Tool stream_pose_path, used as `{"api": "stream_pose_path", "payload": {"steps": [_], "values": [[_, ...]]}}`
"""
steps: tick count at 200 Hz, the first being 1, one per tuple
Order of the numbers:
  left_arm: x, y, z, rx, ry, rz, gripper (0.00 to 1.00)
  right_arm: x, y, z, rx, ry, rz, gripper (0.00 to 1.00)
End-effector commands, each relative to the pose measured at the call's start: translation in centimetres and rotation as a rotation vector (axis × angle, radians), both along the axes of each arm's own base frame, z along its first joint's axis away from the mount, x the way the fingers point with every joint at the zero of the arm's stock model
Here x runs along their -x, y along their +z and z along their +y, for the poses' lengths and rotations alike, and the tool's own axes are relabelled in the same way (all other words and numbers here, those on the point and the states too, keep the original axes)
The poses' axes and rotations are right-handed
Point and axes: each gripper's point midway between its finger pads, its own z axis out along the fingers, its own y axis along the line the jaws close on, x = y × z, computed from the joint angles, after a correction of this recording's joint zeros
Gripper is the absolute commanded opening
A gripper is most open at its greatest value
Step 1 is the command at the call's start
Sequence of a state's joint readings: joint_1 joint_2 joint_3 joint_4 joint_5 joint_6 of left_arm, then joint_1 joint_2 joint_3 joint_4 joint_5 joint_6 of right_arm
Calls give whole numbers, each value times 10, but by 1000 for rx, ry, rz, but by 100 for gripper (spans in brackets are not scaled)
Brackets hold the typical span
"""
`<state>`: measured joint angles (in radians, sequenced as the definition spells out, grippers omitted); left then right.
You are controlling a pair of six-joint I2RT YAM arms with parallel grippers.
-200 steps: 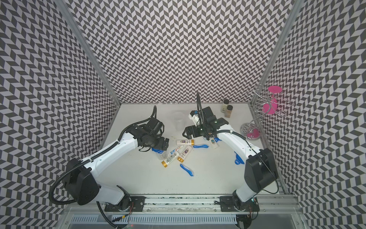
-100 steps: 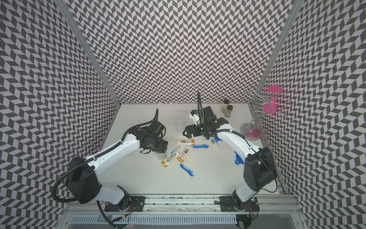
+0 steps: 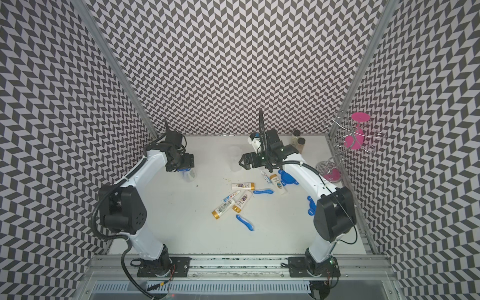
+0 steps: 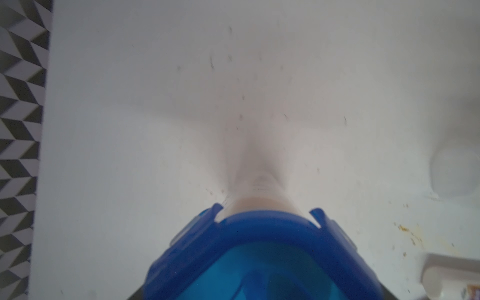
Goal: Pack away toiletry kits
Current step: Move the container to the center of the board.
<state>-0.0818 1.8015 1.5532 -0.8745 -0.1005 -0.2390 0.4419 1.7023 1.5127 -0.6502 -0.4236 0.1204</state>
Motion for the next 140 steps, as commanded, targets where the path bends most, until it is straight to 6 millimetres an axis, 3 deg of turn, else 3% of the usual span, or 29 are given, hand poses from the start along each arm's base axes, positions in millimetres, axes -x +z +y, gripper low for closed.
{"api": "stream_pose_path", "payload": {"steps": [1, 18, 41, 64, 103, 140], "values": [[-36, 4, 13, -25, -12, -43, 66, -3, -2, -6, 29, -13, -15, 96], [-46, -8, 21, -25, 10, -13, 69, -1, -2, -8, 31, -26, -18, 95], [-55, -5, 21, -21, 15, -30, 75, -1, -2, -11, 43, -35, -17, 95], [-62, 6, 22, -20, 28, -50, 99, -2, -2, -10, 45, -35, -14, 95], [-58, 35, 24, -31, 36, -90, 99, -5, -3, -10, 48, -37, -9, 95], [-39, 68, 32, -66, 58, -131, 100, -3, -8, -13, 67, -42, -2, 95]]}}
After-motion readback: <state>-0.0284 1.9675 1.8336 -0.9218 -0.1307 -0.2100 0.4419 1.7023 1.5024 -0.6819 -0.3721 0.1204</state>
